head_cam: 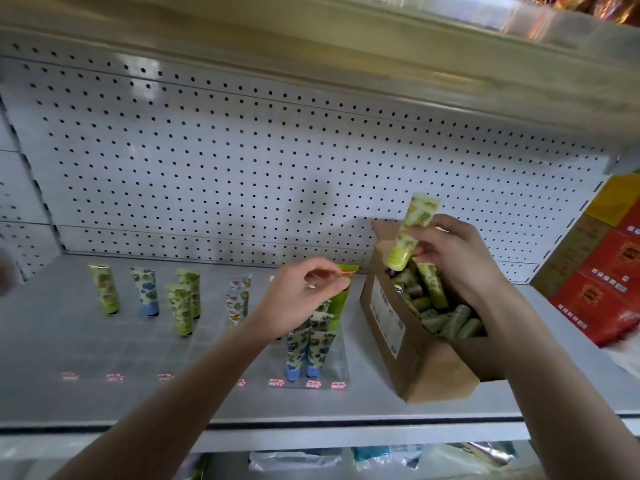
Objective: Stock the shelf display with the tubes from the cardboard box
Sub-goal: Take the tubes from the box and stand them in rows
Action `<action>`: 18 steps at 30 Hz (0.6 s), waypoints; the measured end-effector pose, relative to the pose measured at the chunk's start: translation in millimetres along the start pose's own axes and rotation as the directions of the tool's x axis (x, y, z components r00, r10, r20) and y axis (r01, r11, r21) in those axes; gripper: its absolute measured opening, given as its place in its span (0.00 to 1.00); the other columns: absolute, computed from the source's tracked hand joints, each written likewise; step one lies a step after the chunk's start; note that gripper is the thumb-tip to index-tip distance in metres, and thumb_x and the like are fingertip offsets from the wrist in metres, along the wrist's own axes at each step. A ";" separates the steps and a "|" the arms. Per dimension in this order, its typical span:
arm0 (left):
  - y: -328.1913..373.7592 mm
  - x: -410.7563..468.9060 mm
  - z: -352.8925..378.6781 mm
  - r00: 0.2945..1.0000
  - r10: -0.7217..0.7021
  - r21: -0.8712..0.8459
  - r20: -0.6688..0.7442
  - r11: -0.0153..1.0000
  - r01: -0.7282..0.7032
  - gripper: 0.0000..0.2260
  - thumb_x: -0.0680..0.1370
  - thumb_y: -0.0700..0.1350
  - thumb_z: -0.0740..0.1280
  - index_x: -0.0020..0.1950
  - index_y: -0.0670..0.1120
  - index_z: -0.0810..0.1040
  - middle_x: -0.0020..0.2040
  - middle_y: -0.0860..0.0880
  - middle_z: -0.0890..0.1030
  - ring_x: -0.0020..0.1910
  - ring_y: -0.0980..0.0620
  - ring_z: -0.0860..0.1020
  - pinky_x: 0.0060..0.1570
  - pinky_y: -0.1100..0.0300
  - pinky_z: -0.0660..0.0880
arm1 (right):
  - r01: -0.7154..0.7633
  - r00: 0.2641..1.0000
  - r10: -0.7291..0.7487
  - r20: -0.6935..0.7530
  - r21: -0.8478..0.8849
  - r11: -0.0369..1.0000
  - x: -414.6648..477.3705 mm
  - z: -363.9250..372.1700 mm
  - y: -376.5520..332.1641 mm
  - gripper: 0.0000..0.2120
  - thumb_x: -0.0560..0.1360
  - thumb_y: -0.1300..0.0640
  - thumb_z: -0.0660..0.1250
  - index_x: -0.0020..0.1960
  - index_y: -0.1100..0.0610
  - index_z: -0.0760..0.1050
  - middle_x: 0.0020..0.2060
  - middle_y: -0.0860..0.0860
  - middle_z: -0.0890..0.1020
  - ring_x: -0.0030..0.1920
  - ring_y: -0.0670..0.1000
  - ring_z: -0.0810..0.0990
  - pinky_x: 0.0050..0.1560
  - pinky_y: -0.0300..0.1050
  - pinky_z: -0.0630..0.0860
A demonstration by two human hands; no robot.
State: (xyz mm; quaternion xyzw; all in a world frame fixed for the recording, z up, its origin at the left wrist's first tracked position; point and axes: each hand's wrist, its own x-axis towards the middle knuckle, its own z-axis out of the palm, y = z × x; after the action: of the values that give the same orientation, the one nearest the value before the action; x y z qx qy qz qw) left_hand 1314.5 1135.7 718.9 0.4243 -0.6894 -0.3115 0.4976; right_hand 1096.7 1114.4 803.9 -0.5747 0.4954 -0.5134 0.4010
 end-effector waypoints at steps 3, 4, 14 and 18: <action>6.8 -3.0 -1.8 1.000 0.008 -0.032 0.011 0.999 -0.008 0.11 0.70 0.51 0.72 0.49 0.48 0.81 0.44 0.53 0.82 0.44 0.56 0.80 0.47 0.61 0.77 | 0.020 0.983 -0.026 0.179 0.037 0.999 -12.8 27.8 -7.5 0.03 0.74 0.66 0.66 0.42 0.60 0.78 0.33 0.52 0.82 0.33 0.49 0.77 0.36 0.39 0.76; 9.0 -4.2 -3.9 1.000 0.009 -0.052 0.018 0.999 -0.009 0.11 0.70 0.51 0.73 0.49 0.48 0.81 0.44 0.52 0.82 0.44 0.55 0.80 0.47 0.60 0.77 | 0.015 0.974 -0.023 0.224 0.039 0.999 -15.9 36.8 -8.3 0.02 0.73 0.66 0.67 0.44 0.62 0.78 0.35 0.53 0.82 0.34 0.50 0.78 0.36 0.39 0.77; -2.4 -25.7 -47.8 1.000 0.027 -0.054 0.002 0.998 -0.027 0.11 0.71 0.43 0.74 0.46 0.37 0.79 0.40 0.39 0.81 0.36 0.51 0.77 0.38 0.59 0.74 | 0.041 0.916 -0.021 0.400 -0.039 0.998 -29.4 106.8 1.8 0.06 0.73 0.65 0.68 0.50 0.63 0.76 0.44 0.60 0.81 0.39 0.50 0.82 0.45 0.39 0.81; -8.6 -38.2 -68.7 1.000 -0.017 0.074 -0.009 0.997 0.018 0.08 0.71 0.40 0.73 0.45 0.37 0.80 0.38 0.41 0.81 0.34 0.58 0.76 0.35 0.68 0.72 | 0.130 0.928 -0.107 0.358 -0.041 0.991 -25.9 128.8 1.3 0.03 0.73 0.63 0.69 0.45 0.58 0.76 0.38 0.57 0.80 0.34 0.50 0.80 0.43 0.43 0.80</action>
State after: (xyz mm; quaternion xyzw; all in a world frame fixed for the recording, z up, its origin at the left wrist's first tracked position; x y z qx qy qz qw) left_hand 1387.7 1165.6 716.7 0.4498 -0.6944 -0.2884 0.4819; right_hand 1224.1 1133.4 778.2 -0.6992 0.3954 -0.4085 0.4335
